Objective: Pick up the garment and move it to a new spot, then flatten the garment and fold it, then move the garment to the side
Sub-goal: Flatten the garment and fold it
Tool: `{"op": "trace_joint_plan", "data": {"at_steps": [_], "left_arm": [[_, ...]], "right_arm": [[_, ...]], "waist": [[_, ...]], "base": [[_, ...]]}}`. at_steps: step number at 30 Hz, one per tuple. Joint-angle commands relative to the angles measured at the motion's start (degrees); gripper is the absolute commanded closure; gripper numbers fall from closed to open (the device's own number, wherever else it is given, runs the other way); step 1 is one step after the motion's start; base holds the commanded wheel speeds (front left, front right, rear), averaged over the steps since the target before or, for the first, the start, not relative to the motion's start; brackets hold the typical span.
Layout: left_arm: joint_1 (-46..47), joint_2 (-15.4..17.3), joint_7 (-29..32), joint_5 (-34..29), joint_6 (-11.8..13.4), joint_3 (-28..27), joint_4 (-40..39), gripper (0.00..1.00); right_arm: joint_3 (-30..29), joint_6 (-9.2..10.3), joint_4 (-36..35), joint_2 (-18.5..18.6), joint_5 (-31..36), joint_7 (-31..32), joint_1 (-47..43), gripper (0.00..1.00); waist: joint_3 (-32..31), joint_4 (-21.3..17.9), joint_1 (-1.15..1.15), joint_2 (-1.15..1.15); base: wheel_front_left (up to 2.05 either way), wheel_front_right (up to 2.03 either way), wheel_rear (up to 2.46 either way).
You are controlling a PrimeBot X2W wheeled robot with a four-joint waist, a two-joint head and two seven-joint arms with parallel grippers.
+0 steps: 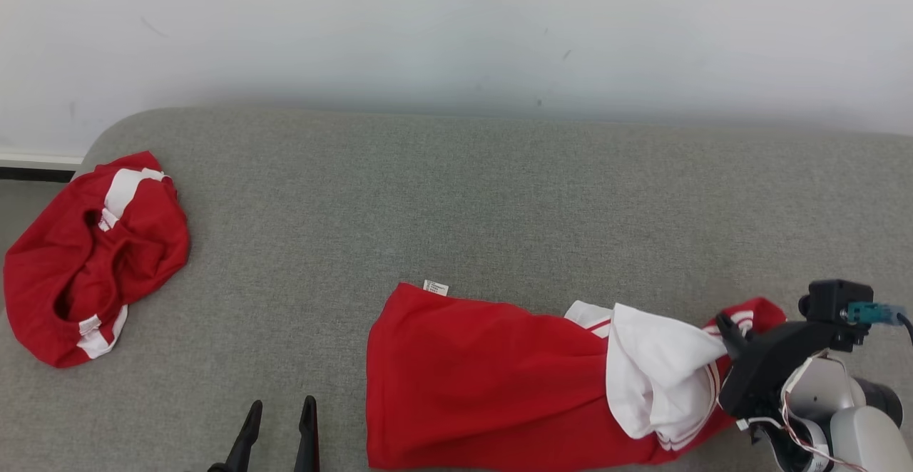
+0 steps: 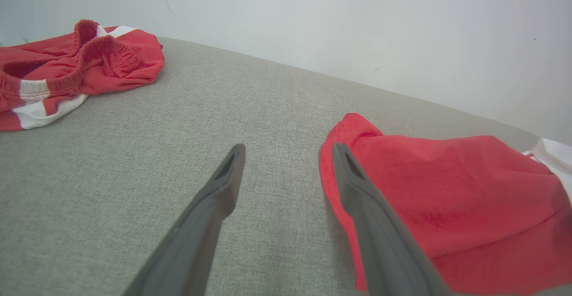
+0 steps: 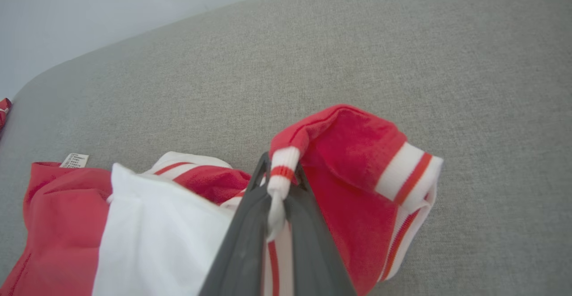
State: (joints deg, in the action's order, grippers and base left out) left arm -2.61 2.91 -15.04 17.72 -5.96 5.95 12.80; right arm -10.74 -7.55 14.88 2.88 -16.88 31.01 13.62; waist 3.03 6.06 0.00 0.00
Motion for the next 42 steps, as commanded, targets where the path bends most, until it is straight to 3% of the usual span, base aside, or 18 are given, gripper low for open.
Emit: {"op": "trace_joint_plan", "data": {"at_steps": [1, 11, 21, 32, 36, 42], "left_arm": [[-0.7, -0.02, -0.21, 0.03, 0.23, -0.05, -0.05, 0.0], [-0.84, -0.02, -0.21, 0.75, 0.54, 0.18, -0.42, 0.0], [-0.23, -0.03, -0.21, 0.66, 0.88, -0.16, -1.04, 0.0], [0.23, -0.02, -0.2, 0.2, 0.96, 0.21, -1.86, 0.0], [-0.1, -0.02, -0.2, 0.19, 1.07, 0.19, -2.11, 0.0], [-0.6, -0.02, -0.2, 0.35, 1.12, 0.03, -2.0, 0.0]], "right_arm": [[0.36, 0.13, -0.72, 0.01, 0.46, -0.9, 0.91, 1.0], [4.96, 0.13, -3.97, -0.01, 1.77, -2.18, 4.61, 1.0], [20.69, 0.13, -5.3, -0.01, -1.65, -5.11, 18.6, 1.0], [36.38, 0.13, 0.59, 0.01, -14.93, -16.38, 42.99, 1.0], [39.09, 0.13, 3.5, 0.0, -19.49, -21.84, 50.07, 1.0], [37.31, 0.13, 10.49, 0.03, -22.79, -29.55, 53.72, 1.0]], "waist": [[-0.11, -0.01, 0.0, 0.0], [-0.78, -0.27, 0.0, 0.0], [0.41, -0.35, 0.0, 0.0], [1.42, 1.74, 0.0, 0.0], [1.59, 2.22, 0.0, 0.0], [1.4, 2.11, 0.0, 0.0]], "base": [[0.0, 0.0, 0.0], [0.0, 0.0, 0.0], [0.0, 0.0, 0.0], [0.0, 0.0, 0.0], [0.0, 0.0, 0.0], [0.0, 0.0, 0.0]]}}
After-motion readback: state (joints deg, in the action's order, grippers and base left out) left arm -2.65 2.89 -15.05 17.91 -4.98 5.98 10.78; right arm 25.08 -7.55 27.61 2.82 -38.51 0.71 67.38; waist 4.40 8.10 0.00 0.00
